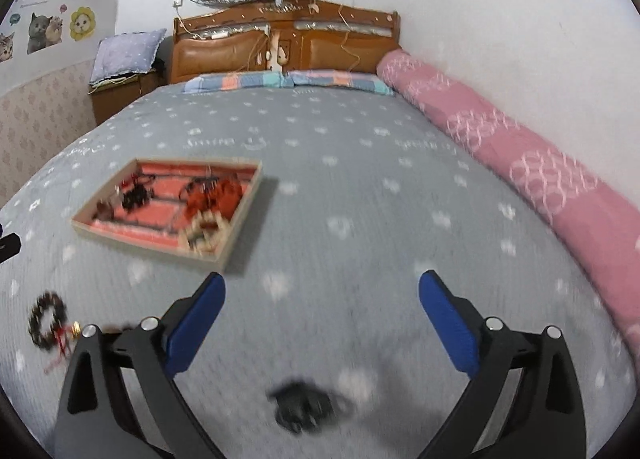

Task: Organize jewelry
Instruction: 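Move both tools back toward the red-string charm and black hair clip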

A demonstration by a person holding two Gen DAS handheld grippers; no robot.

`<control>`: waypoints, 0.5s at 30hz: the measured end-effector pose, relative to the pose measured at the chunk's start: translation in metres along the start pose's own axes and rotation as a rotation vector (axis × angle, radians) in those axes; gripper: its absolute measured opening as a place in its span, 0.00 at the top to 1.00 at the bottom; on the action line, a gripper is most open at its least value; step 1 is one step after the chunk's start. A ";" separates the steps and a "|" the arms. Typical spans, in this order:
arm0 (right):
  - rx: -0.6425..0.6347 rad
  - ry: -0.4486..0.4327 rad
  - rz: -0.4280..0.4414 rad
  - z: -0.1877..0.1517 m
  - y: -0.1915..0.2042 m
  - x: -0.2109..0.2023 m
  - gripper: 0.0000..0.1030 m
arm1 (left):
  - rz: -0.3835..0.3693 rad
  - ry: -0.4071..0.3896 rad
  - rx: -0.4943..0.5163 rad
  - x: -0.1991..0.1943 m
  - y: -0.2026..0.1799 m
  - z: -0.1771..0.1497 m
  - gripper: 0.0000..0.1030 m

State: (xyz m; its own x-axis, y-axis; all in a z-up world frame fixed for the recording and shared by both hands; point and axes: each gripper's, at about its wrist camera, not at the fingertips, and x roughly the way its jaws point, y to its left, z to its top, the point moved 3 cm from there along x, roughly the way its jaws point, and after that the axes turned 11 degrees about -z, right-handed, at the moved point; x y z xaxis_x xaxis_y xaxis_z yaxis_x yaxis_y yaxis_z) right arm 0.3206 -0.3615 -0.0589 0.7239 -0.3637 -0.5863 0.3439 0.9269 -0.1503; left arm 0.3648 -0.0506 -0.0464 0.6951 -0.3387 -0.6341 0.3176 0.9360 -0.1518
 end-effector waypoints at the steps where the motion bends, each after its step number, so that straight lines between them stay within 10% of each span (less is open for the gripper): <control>1: 0.007 0.013 0.000 -0.010 -0.004 0.002 0.07 | -0.002 0.004 -0.016 0.002 -0.002 -0.011 0.05; 15: -0.022 0.116 -0.001 -0.093 0.006 0.028 0.08 | 0.008 0.056 -0.063 0.027 0.000 -0.094 0.07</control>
State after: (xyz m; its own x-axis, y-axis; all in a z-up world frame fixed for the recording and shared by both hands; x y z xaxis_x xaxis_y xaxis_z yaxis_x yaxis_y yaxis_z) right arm 0.2875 -0.3572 -0.1498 0.6492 -0.3522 -0.6742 0.3300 0.9290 -0.1677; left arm 0.3230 -0.0506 -0.1351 0.6596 -0.3271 -0.6767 0.2697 0.9434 -0.1932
